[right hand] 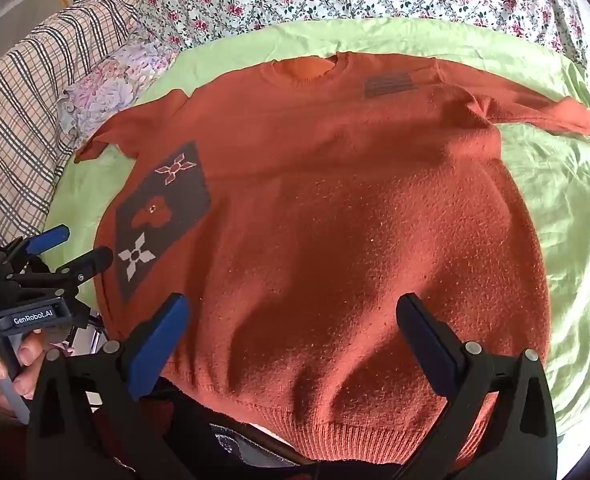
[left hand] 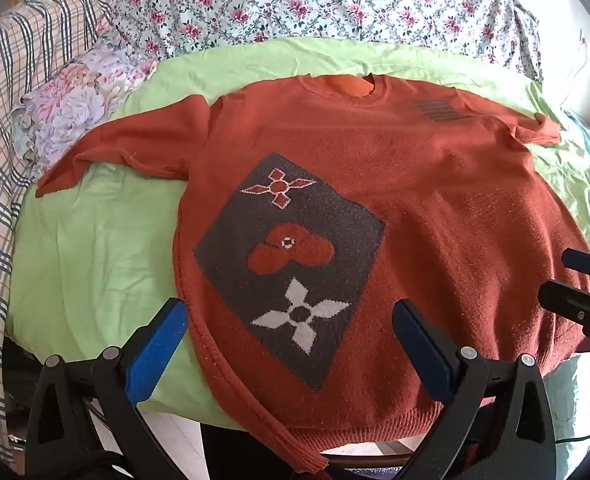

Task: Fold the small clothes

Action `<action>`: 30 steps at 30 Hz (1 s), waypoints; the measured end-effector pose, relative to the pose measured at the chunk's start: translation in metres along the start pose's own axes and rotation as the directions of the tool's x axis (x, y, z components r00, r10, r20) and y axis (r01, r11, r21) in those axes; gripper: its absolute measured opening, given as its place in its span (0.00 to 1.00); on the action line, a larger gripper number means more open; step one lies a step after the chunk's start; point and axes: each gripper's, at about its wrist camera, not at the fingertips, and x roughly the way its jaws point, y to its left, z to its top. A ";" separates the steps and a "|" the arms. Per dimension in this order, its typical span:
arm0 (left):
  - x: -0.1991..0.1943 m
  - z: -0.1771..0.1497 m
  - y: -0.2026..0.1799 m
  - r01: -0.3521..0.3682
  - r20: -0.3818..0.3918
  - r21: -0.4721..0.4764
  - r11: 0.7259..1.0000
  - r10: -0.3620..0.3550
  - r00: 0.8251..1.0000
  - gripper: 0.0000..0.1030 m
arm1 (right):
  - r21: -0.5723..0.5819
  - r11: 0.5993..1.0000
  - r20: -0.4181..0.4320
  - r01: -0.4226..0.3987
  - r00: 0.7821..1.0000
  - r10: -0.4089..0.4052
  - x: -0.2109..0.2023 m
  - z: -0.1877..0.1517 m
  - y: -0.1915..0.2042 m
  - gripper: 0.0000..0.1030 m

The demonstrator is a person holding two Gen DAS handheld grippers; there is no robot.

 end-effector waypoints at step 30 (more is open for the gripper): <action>0.005 -0.002 -0.002 0.002 0.002 0.005 1.000 -0.002 1.000 0.99 | -0.003 1.000 -0.034 -0.001 0.999 0.001 0.007 -0.002 0.001 1.00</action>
